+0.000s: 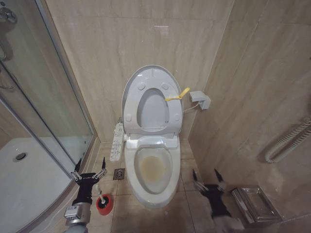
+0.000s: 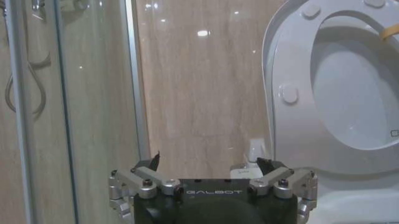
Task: Open the toilet lid, clean the toilet bowl with a toilet brush, close the toilet lid, and flush.
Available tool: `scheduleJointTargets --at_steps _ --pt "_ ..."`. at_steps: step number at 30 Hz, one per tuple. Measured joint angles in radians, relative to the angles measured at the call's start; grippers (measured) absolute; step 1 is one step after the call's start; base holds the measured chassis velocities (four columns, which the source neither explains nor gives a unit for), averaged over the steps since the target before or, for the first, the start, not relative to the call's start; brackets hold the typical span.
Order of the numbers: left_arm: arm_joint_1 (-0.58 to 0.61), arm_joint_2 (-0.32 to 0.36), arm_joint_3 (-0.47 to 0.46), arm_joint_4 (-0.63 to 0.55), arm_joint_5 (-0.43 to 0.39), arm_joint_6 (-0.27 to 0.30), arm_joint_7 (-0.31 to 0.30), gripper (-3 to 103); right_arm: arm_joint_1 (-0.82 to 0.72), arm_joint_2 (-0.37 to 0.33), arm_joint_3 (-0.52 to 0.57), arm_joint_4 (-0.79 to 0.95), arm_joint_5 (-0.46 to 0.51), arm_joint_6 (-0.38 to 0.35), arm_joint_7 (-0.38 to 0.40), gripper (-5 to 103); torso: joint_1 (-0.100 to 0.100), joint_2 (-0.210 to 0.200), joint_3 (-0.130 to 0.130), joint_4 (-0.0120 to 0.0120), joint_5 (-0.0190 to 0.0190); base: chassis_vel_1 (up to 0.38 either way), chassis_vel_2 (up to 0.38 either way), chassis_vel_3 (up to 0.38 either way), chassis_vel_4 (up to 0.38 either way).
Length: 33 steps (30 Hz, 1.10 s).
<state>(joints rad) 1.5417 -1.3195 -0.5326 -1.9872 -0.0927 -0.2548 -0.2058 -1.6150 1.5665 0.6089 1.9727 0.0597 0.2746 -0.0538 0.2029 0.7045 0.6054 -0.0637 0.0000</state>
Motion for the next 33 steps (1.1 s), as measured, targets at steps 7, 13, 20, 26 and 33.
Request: scheduleJointTargets --at_steps 7,13,20,26,33 --pt "0.000 0.000 0.000 0.000 0.000 0.000 0.000 100 0.049 -0.001 -0.015 -0.040 0.018 0.019 -0.017 100 0.000 0.000 0.000 -0.0005 -0.0001 0.000 0.000 0.000 0.000" --pt "0.000 0.000 0.000 0.000 0.000 0.000 0.000 100 0.173 -0.049 0.005 -0.110 0.084 0.020 -0.014 100 0.000 0.000 0.000 -0.0004 0.0001 0.000 0.000 0.000 0.000" --pt "0.000 0.000 0.000 0.000 0.000 0.000 0.000 100 0.275 -0.111 0.030 -0.172 0.155 0.011 0.007 100 0.000 0.000 0.000 -0.0001 -0.0002 -0.008 0.009 0.003 -0.017" --pt "0.000 0.000 0.000 0.000 0.000 0.000 0.000 100 0.293 -0.125 0.031 -0.184 0.157 0.016 0.009 100 0.000 0.000 0.000 -0.0006 -0.0001 -0.053 0.048 0.033 -0.057" --pt "0.000 0.000 0.000 0.000 0.000 0.000 0.000 100 0.343 -0.122 0.027 -0.209 0.138 0.018 0.020 100 0.000 0.000 0.000 -0.0004 0.0001 -0.008 0.007 0.006 -0.008"
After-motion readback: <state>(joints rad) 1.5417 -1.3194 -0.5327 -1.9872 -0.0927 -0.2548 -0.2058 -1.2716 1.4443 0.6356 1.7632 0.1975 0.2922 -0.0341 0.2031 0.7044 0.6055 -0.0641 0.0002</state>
